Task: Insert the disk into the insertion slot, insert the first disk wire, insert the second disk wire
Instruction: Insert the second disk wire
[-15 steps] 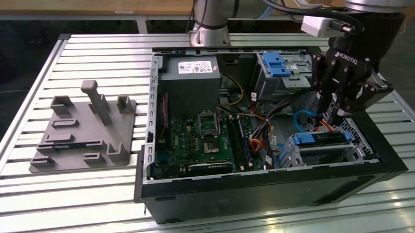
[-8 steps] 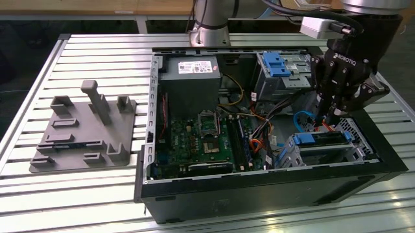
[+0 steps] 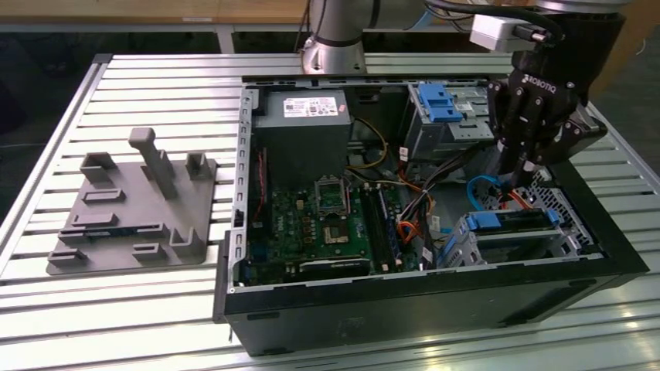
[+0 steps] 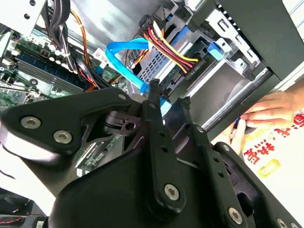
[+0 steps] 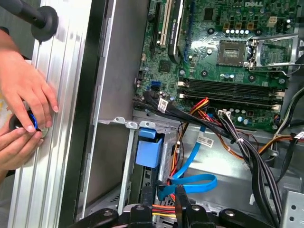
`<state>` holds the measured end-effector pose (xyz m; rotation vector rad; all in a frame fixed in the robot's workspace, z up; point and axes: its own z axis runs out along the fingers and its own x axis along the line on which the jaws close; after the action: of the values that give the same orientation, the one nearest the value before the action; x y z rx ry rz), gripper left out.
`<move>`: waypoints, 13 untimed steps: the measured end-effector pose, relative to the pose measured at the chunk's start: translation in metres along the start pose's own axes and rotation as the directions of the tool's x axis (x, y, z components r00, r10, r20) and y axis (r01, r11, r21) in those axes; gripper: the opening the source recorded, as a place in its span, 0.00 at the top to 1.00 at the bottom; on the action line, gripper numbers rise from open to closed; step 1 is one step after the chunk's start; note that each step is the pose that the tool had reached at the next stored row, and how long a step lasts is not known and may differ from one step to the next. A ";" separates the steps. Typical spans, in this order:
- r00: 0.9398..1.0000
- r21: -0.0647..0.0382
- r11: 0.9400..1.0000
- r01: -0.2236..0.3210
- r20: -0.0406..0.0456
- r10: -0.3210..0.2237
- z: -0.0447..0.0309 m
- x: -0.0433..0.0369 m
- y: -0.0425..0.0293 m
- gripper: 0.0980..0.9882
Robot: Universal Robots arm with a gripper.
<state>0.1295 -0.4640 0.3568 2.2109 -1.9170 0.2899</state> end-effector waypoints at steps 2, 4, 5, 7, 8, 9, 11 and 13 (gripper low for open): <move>1.000 -0.001 1.000 0.000 0.000 0.000 0.0005 -0.0001 0.0001 0.74; 1.000 -0.003 1.000 0.001 0.000 -0.001 0.0017 -0.0004 0.0000 0.74; 1.000 -0.004 1.000 0.001 -0.001 -0.001 0.0024 -0.0005 0.0000 0.74; 1.000 -0.007 1.000 0.002 -0.001 -0.002 0.0040 -0.0006 0.0000 0.74; 1.000 -0.009 1.000 0.002 -0.002 -0.002 0.0046 -0.0001 0.0001 0.74; 1.000 -0.010 1.000 0.003 -0.002 -0.003 0.0053 0.0006 0.0002 0.74; 1.000 -0.012 1.000 0.003 -0.002 -0.003 0.0065 0.0023 0.0005 0.74; 1.000 -0.012 1.000 0.003 -0.002 -0.004 0.0074 0.0040 0.0007 0.74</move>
<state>0.1295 -0.4700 0.3508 2.2052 -1.9086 0.2794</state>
